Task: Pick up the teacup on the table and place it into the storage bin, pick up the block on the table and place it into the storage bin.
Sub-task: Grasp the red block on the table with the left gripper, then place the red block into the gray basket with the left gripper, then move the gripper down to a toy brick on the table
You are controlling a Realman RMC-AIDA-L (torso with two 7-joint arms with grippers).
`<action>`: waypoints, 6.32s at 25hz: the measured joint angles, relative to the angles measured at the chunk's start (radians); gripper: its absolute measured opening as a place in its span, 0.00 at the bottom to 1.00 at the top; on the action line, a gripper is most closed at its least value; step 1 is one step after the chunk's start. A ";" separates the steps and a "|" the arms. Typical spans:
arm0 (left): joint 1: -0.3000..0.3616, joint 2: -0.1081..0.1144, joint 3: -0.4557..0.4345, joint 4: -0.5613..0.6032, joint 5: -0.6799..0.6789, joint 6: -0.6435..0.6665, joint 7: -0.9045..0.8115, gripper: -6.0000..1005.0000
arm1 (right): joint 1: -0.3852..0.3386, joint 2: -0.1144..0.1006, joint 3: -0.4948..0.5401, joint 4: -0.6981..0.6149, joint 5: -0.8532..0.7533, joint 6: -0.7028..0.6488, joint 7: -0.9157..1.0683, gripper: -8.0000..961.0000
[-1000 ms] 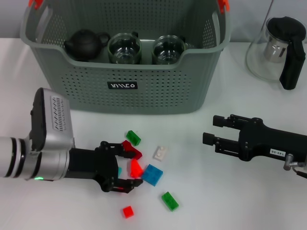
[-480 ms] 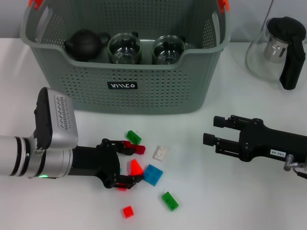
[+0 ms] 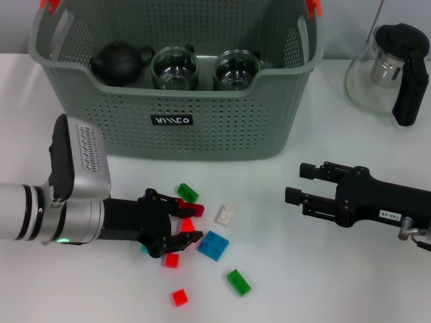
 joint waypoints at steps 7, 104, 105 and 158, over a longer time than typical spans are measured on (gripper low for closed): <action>-0.002 0.000 0.003 0.001 0.002 0.003 -0.001 0.41 | -0.001 -0.002 0.002 0.000 0.000 0.000 0.000 0.75; 0.155 0.008 -0.220 0.121 0.005 0.124 0.126 0.57 | 0.013 0.001 0.002 0.000 0.000 0.015 0.012 0.75; 0.159 0.008 -0.220 0.120 0.005 0.113 0.127 0.57 | 0.014 0.000 0.002 0.000 0.000 0.015 0.012 0.75; 0.158 -0.002 -0.207 0.081 0.017 0.021 0.139 0.30 | 0.000 -0.003 -0.005 0.000 0.000 0.015 0.015 0.75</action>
